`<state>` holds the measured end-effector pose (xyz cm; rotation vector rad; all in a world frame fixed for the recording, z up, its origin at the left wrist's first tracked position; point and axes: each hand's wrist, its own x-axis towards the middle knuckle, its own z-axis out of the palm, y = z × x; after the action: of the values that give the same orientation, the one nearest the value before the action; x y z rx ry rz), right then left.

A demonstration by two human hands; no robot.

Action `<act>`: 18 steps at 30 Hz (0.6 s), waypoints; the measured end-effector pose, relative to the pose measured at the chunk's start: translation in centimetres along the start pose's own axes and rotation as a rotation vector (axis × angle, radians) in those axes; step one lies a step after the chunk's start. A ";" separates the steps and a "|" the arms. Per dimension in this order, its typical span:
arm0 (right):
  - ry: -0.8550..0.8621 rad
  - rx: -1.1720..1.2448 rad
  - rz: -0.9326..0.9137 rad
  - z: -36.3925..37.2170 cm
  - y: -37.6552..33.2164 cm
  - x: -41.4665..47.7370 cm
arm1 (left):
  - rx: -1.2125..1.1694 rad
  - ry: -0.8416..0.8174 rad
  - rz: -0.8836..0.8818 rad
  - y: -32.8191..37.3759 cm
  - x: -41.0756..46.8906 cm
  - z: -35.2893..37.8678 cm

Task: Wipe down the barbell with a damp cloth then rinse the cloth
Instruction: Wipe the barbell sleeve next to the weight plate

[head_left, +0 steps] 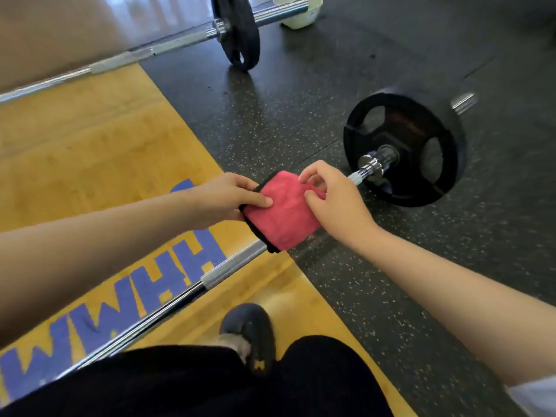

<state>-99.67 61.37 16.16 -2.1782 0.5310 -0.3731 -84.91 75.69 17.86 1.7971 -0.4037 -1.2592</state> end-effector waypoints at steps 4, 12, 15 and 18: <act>0.029 -0.121 0.075 -3.1 2.5 2.7 | -0.011 -0.060 0.001 2.3 5.2 2.4; 0.004 -0.433 0.247 -8.6 7.6 7.4 | 0.082 -0.213 -0.046 7.5 15.6 7.3; -0.063 -0.581 0.225 -9.8 10.8 9.1 | 0.096 -0.213 0.004 7.5 19.4 9.7; -0.060 -0.752 0.158 -10.0 14.6 10.2 | 0.154 -0.177 0.088 6.5 23.0 11.6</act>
<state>-98.76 41.51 11.43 -2.8206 0.9096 -0.0073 -83.72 50.92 8.38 1.7797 -0.6882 -1.3608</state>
